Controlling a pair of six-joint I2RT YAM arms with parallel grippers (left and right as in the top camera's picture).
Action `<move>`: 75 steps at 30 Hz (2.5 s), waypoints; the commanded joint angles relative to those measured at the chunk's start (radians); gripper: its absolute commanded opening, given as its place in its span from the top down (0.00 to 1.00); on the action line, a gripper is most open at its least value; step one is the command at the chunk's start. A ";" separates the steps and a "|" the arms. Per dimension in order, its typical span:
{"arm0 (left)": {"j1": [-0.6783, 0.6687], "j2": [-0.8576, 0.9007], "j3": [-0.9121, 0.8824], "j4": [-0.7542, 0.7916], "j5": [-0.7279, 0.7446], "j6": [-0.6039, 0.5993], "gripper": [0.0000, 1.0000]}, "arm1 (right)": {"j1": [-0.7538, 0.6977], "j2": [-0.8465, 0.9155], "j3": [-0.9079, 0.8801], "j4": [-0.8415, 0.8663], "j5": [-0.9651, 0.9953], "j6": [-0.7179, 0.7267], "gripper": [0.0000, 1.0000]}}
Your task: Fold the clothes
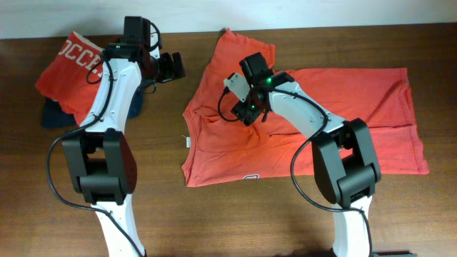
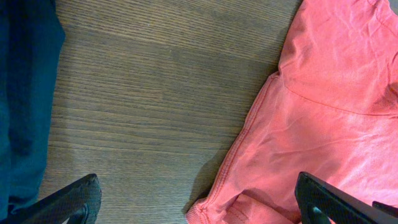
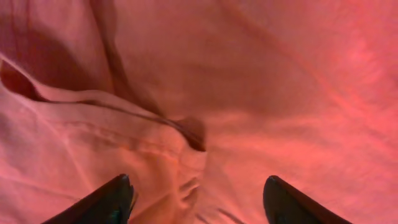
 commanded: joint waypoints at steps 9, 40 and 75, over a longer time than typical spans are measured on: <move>0.003 0.003 0.015 0.000 0.011 -0.010 0.01 | -0.008 -0.003 -0.032 0.086 0.008 0.043 0.38; 0.003 0.003 0.015 0.000 0.011 -0.010 0.01 | -0.008 0.044 -0.043 0.084 -0.042 0.069 0.51; 0.003 0.003 0.015 0.000 0.011 -0.010 0.01 | -0.008 0.048 -0.057 0.095 -0.046 0.088 0.60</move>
